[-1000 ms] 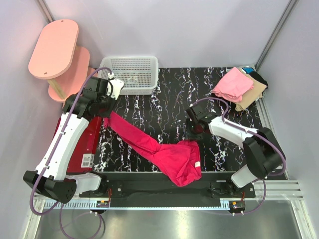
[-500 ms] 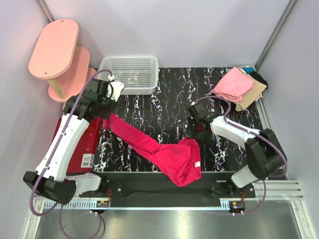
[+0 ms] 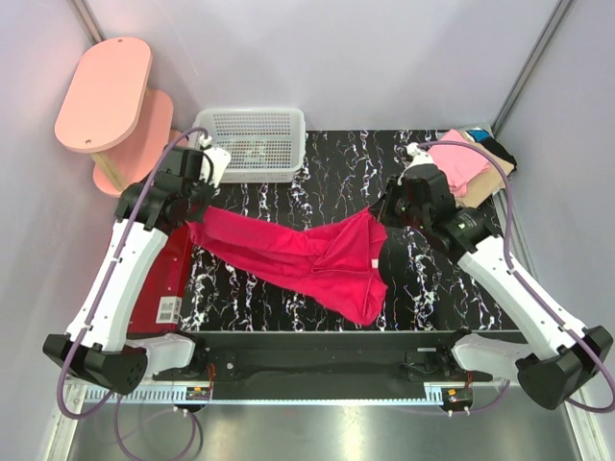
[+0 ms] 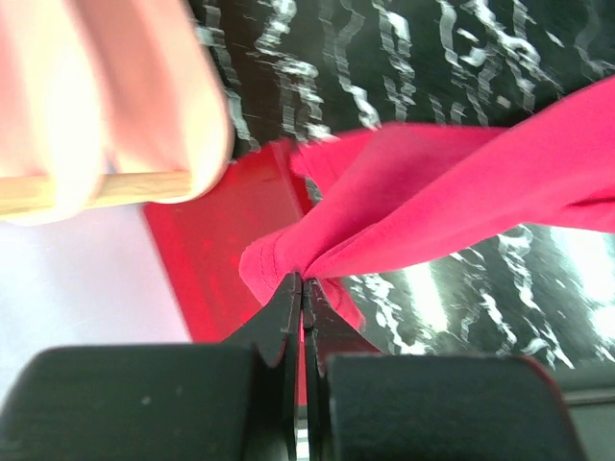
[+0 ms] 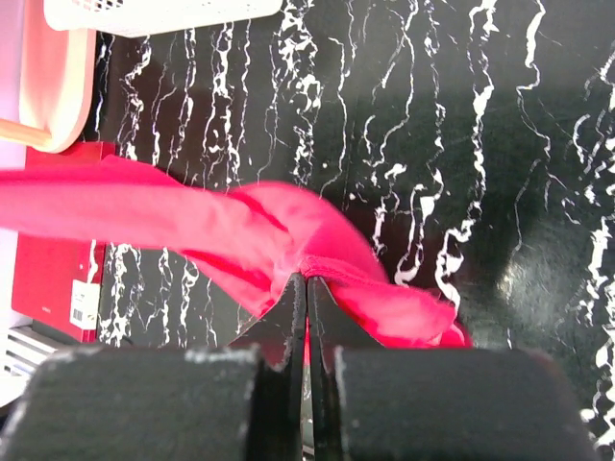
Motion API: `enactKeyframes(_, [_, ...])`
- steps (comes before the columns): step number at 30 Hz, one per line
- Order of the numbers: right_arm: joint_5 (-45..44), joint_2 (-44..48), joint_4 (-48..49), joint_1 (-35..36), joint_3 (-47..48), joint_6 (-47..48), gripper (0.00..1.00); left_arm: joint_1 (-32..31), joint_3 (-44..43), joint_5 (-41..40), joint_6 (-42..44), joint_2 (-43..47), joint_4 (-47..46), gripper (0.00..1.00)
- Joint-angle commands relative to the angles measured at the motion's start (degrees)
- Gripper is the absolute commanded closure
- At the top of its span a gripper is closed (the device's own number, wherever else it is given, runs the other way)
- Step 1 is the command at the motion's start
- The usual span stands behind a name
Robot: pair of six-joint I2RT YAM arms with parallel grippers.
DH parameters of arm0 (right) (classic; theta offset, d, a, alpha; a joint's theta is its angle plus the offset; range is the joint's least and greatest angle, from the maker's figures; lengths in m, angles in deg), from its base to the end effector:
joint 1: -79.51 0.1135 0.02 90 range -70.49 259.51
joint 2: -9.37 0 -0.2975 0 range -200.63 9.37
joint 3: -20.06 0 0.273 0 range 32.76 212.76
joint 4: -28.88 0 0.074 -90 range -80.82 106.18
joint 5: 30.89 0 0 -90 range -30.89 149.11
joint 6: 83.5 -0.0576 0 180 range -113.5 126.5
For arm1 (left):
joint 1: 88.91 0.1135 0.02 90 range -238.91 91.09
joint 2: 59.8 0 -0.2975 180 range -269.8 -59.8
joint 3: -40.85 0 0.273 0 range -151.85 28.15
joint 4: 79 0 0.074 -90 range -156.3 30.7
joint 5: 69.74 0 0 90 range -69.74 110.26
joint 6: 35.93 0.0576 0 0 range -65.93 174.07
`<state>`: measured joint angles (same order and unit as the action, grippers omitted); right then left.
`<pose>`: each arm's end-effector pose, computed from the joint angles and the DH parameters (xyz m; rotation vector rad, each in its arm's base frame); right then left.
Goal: Fold and stack the t-shirts
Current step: Flatten out the tshirt
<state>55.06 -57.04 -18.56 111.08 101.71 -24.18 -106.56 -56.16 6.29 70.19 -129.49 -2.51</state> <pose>0.2369 0.1408 0.3879 0.0257 2.1838 0.5570 0.2369 -0.0608 0.4195 0.5954 2.3402 0.2835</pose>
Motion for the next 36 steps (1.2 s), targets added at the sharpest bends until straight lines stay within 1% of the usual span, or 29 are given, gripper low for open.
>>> enactKeyframes(1, [-2.8, 3.2, -4.4, -0.4, 1.8, 0.6, 1.0, 2.9, -6.7, -7.8, 2.5, 1.1, -3.8, 1.0])
enactKeyframes(3, [-3.7, 4.6, -5.5, -0.4, 2.2, 0.7, 1.0, 4.8, -9.8, -10.3, 3.1, 1.2, -3.9, 1.0])
enactKeyframes(6, [-4.8, 8.0, -7.7, -0.4, 2.6, 0.7, 1.0, 7.0, -13.5, -11.8, 4.8, 2.3, -3.7, 1.0])
enactKeyframes(9, [-5.5, 12.3, -9.6, -0.4, 3.5, 1.1, 1.0, 7.3, -16.2, -12.6, 5.8, 4.0, -2.4, 1.0])
enactKeyframes(16, [-7.6, 24.0, -10.2, -0.4, 5.6, 4.8, 1.0, 7.3, -21.5, -10.1, 4.4, 7.0, 3.4, 1.0])
enactKeyframes(19, [-7.7, 29.1, -8.8, -0.5, 7.3, 6.0, 1.0, 7.2, -26.9, -6.2, 3.3, 7.2, 7.9, 1.0])
enactKeyframes(20, [-7.8, 30.2, -8.3, -0.4, 8.7, 6.3, 1.0, 7.2, -31.0, -3.3, 3.1, 7.0, 11.1, 1.0])
enactKeyframes(22, [-6.9, 33.3, -6.8, -0.4, 10.1, 6.8, 1.0, 7.2, -35.2, -0.4, 2.8, 6.8, 14.1, 1.0])
enactKeyframes(23, [-6.3, 34.1, -6.4, -0.4, 11.5, 6.9, 1.0, 7.2, -38.8, 1.7, 2.7, 6.8, 16.8, 1.0])
enactKeyframes(26, [-3.3, 36.7, -5.3, -0.4, 13.5, 6.5, 1.0, 7.2, -42.6, 6.7, 2.7, 7.0, 22.3, 1.0])
enactKeyframes(28, [-1.1, 37.8, -5.2, -0.5, 14.1, 5.5, 1.0, 7.2, -41.6, 9.7, 2.9, 9.0, 24.3, 1.0])
enactKeyframes(31, [-0.5, 38.7, -5.2, -0.4, 14.0, 4.7, 1.0, 7.2, -34.7, 12.7, 3.7, 13.0, 24.7, 1.0])
enactKeyframes(32, [-1.5, 38.7, -5.2, -0.4, 13.8, 4.7, 1.0, 7.2, -30.5, 13.3, 4.0, 14.6, 24.2, 1.0])
enactKeyframes(34, [-3.4, 38.1, -5.3, -0.3, 13.0, 4.7, 1.0, 7.2, -25.9, 13.5, 4.7, 15.9, 23.0, 1.0])
enactKeyframes(35, [-5.6, 37.6, -5.3, -0.4, 12.6, 4.6, 1.0, 7.2, -21.0, 13.2, 5.1, 16.9, 20.6, 1.0])
enactKeyframes(36, [-6.7, 37.1, -5.4, -0.4, 12.4, 4.5, 1.0, 7.2, -18.4, 12.8, 5.7, 17.5, 19.1, 1.0])
